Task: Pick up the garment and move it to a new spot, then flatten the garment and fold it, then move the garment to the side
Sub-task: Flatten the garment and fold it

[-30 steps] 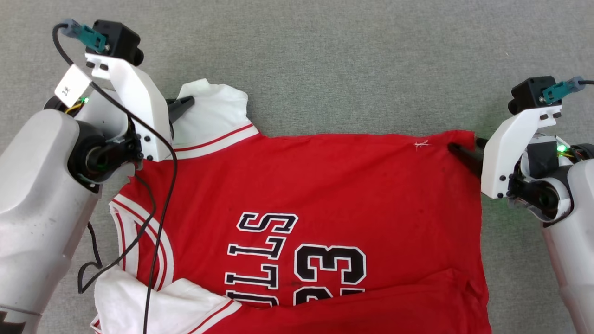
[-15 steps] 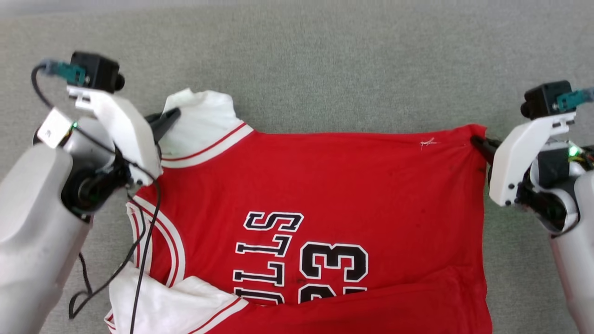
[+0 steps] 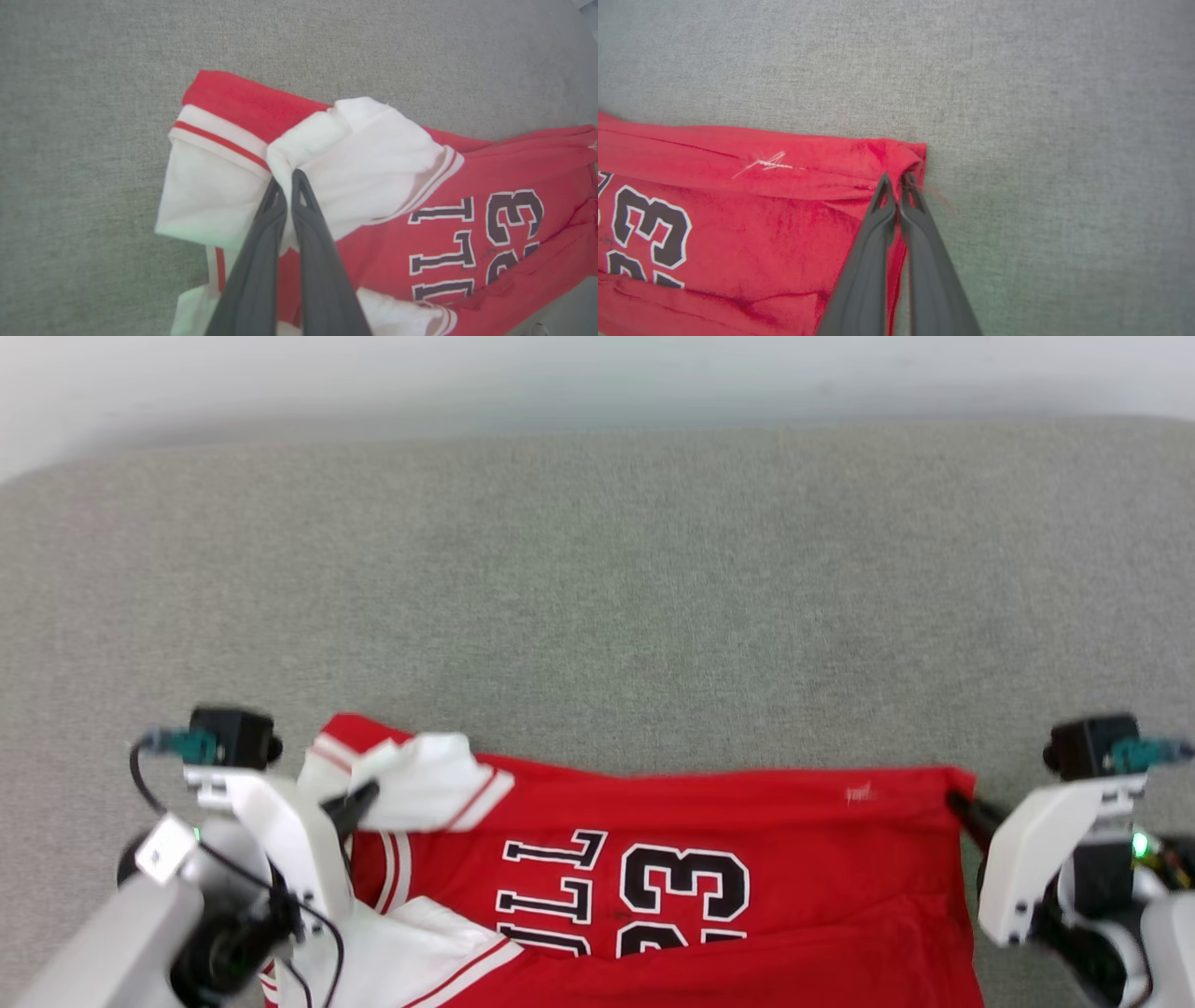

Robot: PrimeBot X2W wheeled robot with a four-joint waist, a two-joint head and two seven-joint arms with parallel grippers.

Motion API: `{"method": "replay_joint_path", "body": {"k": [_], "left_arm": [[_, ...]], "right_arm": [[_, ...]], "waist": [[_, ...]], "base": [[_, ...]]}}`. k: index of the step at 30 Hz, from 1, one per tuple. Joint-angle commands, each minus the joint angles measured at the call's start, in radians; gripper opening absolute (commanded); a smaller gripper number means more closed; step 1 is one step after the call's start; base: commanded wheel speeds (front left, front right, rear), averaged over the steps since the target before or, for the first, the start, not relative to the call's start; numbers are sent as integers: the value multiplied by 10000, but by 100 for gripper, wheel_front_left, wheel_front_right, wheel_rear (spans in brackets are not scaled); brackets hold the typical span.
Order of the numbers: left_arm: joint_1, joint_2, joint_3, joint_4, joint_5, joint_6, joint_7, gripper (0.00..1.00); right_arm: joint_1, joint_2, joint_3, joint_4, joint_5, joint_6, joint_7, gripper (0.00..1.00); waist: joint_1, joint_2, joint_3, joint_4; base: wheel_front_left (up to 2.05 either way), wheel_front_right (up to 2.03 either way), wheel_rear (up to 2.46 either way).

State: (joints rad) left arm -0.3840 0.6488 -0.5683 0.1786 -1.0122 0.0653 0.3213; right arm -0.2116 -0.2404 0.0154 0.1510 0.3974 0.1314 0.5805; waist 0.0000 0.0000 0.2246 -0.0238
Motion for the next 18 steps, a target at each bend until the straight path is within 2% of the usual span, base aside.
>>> {"method": "replay_joint_path", "body": {"k": [1,8,14,15,16,17,18], "left_arm": [[314,-1,58,-92,-79,131,-87,0],[2114,-109,136,-551,-619,772,-477,0],[2867,-396,136,-479,-887,932,-794,0],[2953,-477,95,-429,-932,909,-816,0],[2994,-523,73,-366,-917,887,-869,9],[3012,-581,62,-281,-915,869,-934,34],[3069,-668,30,-203,-965,848,-950,54]], "right_arm": [[308,95,-88,-105,-3,-14,-38,0],[1755,542,-459,-376,-89,-14,6,0],[2528,897,-569,-243,-123,-14,-120,0],[2621,944,-549,-197,-121,-14,-206,36],[2730,1025,-544,-109,-68,-14,-243,100],[2803,1068,-541,-43,-55,-14,-318,100],[2847,1101,-533,2,-79,-14,-407,100]], "waist": [[0,0,-187,86],[0,0,-622,132],[0,0,-729,140],[0,0,-737,128],[0,0,-756,114],[0,0,-777,99],[0,0,-802,80]], "base": [[0,0,0],[0,0,0],[0,0,0],[0,0,0],[0,0,0],[0,0,0],[0,0,0]]}}
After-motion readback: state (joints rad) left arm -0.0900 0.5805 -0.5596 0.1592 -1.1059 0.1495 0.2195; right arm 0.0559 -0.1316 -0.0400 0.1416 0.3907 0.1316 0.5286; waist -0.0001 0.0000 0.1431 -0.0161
